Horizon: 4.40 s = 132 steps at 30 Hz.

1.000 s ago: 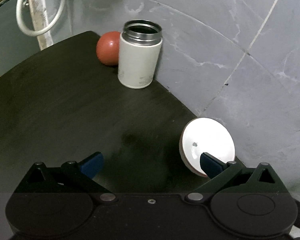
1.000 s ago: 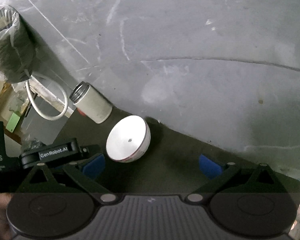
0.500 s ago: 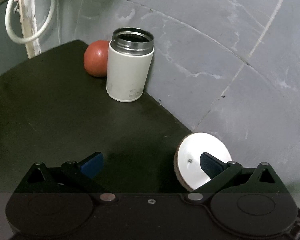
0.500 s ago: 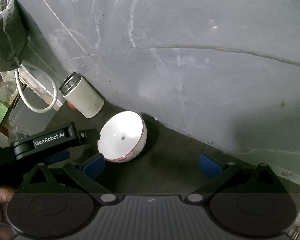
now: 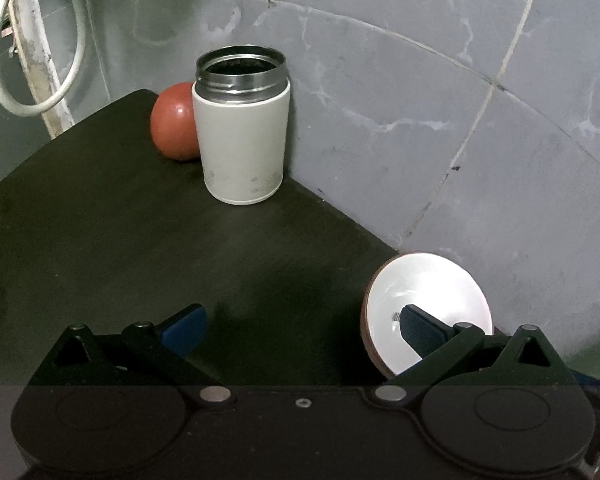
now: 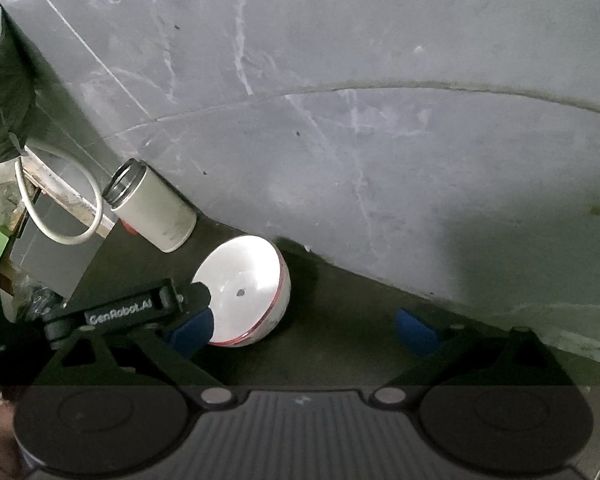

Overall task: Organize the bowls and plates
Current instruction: 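Reach the right gripper to the second white bowl and grasp its rim, then carry the second white bowl with the right gripper over the steel bowl, then lower the white bowl into the first white bowl with the right gripper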

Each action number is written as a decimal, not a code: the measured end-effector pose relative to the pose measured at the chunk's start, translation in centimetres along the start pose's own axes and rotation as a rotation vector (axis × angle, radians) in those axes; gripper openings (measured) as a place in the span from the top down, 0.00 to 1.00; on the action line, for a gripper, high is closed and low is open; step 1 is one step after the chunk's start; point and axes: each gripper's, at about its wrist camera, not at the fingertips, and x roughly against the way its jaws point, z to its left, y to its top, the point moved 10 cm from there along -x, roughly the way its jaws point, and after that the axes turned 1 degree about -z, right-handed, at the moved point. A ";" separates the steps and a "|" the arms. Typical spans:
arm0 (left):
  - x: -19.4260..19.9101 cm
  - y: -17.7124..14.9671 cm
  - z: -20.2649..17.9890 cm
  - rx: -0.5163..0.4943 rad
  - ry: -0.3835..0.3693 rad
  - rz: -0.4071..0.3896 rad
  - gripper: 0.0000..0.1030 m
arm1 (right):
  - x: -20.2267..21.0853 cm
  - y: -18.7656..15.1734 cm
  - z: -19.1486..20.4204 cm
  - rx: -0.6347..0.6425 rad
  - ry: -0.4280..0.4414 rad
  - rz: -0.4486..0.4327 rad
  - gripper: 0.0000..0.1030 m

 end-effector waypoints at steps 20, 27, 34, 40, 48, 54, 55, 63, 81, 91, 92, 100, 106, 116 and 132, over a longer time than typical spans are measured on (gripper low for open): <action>-0.5 -0.2 -1.6 0.018 -0.128 0.032 0.46 | -3.1 0.4 1.4 0.036 -0.009 0.018 0.61; -1.0 -0.7 -2.6 0.032 -0.176 0.078 0.84 | -3.6 0.4 1.9 0.078 -0.023 0.022 0.62; -1.0 -0.8 -2.8 0.067 -0.183 0.088 0.89 | -4.3 0.4 2.4 0.125 -0.019 0.044 0.64; -0.3 -1.1 -2.5 0.088 -0.168 0.080 0.90 | -4.4 0.2 3.1 0.185 0.025 0.068 0.77; 2.8 -1.8 -1.6 0.161 -0.160 0.011 0.92 | -1.7 -0.8 4.2 0.241 0.095 0.081 0.78; 7.3 -2.1 -2.3 0.199 -0.169 -0.065 0.93 | 2.3 -0.5 5.4 0.311 0.141 0.050 0.78; 8.1 -2.2 -2.5 0.204 -0.171 -0.076 0.93 | 3.1 -0.4 5.6 0.320 0.150 0.046 0.78; 12.8 -4.3 -4.6 0.229 -0.222 -0.112 0.92 | 8.6 -1.0 4.6 0.358 0.187 0.044 0.78; 16.6 -11.9 -9.8 0.203 -0.238 -0.028 0.91 | 14.5 -6.0 -0.4 0.390 0.198 0.158 0.79; 17.1 -14.7 -9.5 0.212 -0.222 0.029 0.90 | 15.0 -7.5 -0.6 0.415 0.206 0.191 0.79; 17.1 -14.9 -9.3 0.216 -0.220 0.033 0.90 | 15.0 -7.6 -0.6 0.416 0.208 0.195 0.79; 17.1 -16.4 -8.2 0.227 -0.206 0.075 0.88 | 14.5 -8.6 0.2 0.439 0.218 0.228 0.78; 16.6 -17.3 -8.0 0.239 -0.200 0.112 0.88 | 14.1 -9.3 0.4 0.451 0.215 0.252 0.78; 16.1 -17.8 -7.8 0.227 -0.174 0.144 0.87 | 13.6 -9.9 0.5 0.468 0.200 0.285 0.78; 14.8 -17.8 -7.7 0.232 -0.159 0.185 0.86 | 12.8 -10.0 0.2 0.464 0.186 0.316 0.77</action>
